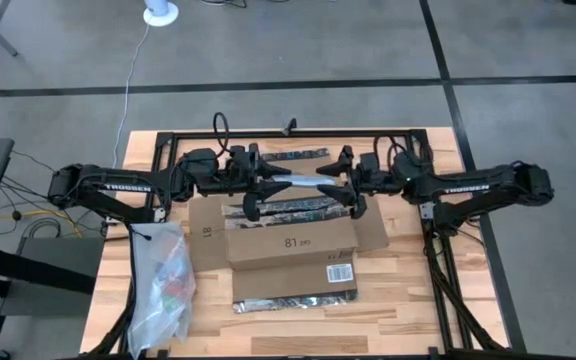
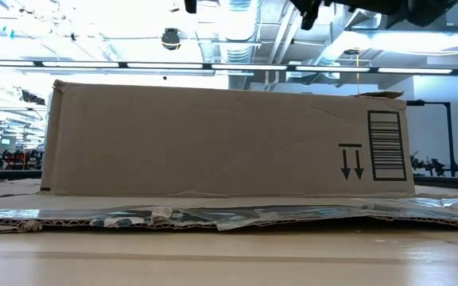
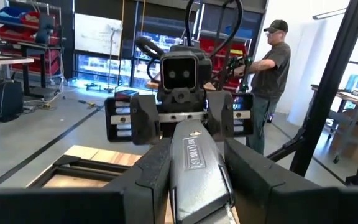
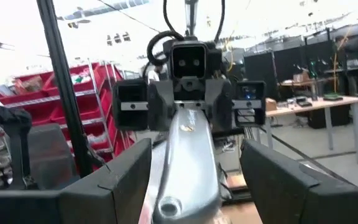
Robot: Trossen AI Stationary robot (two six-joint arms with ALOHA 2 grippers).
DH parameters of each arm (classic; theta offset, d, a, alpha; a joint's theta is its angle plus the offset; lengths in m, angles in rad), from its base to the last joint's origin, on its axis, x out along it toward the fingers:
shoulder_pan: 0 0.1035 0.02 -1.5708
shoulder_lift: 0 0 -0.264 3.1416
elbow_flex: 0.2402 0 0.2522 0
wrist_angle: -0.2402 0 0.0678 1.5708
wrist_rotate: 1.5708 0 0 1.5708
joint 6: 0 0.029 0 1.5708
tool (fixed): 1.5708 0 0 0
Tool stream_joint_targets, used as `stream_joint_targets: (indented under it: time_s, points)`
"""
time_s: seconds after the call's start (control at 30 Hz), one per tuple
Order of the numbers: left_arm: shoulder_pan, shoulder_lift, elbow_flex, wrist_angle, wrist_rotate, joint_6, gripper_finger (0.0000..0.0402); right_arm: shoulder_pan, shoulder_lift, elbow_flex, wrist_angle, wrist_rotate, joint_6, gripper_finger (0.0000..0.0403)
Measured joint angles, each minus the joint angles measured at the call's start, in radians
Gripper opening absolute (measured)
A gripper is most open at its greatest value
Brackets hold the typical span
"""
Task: Unpack boxes
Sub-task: Break down the box until it is fully flat
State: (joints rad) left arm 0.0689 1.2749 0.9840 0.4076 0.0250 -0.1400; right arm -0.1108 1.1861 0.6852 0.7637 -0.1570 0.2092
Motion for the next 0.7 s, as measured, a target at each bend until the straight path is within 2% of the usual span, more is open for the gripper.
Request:
stream_joint_targets:
  time_s: [0.3,0.7]
  points:
    - [0.000,0.000,0.000,0.001,0.000,0.011,0.0109,0.019,0.093,0.091,-0.001,-0.005,-0.031,0.0228]
    - [0.000,-0.002,0.000,0.010,0.000,0.022,0.0109,0.019,0.110,0.104,0.008,-0.008,-0.033,0.0228]
